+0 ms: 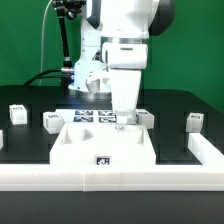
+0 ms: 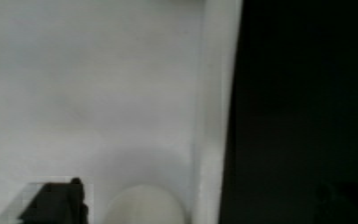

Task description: Assemble one leg

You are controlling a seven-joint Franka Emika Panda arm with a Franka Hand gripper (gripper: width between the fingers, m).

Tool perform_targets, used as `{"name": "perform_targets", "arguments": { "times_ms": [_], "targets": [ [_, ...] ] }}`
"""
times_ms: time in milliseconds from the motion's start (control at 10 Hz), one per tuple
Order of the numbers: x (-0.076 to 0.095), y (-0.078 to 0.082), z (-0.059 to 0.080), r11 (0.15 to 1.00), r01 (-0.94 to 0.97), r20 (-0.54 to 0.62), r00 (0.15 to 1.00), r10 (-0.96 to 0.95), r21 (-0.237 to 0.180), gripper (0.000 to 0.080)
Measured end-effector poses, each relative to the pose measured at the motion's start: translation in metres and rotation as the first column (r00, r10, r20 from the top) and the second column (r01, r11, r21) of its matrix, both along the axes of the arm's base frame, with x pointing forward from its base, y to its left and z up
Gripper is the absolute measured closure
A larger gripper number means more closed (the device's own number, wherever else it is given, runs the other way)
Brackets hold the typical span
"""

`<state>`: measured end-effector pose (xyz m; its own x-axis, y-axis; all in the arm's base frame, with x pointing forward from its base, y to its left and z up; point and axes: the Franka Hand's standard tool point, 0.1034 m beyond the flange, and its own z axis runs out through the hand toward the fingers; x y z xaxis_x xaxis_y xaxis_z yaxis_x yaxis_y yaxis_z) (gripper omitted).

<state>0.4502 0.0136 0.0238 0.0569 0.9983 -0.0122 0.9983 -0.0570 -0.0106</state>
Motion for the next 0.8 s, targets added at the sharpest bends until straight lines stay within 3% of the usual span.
{"name": "perform_targets", "arguments": {
  "times_ms": [400,600,700,800],
  "targets": [
    [-0.0030,-0.0037,-0.0105,1.000,0.022,-0.013,1.000,-0.022,0.002,0.0150],
    [-0.0024,-0.0039,-0.0105,1.000,0.024,-0.012,1.000,-0.024,0.002,0.0407],
    [-0.0025,-0.0039,-0.0106,1.000,0.024,-0.013,1.000,-0.024,0.002,0.0407],
    [-0.0025,-0.0040,-0.0106,1.000,0.024,-0.013,1.000,-0.024,0.002,0.0592]
  ]
}}
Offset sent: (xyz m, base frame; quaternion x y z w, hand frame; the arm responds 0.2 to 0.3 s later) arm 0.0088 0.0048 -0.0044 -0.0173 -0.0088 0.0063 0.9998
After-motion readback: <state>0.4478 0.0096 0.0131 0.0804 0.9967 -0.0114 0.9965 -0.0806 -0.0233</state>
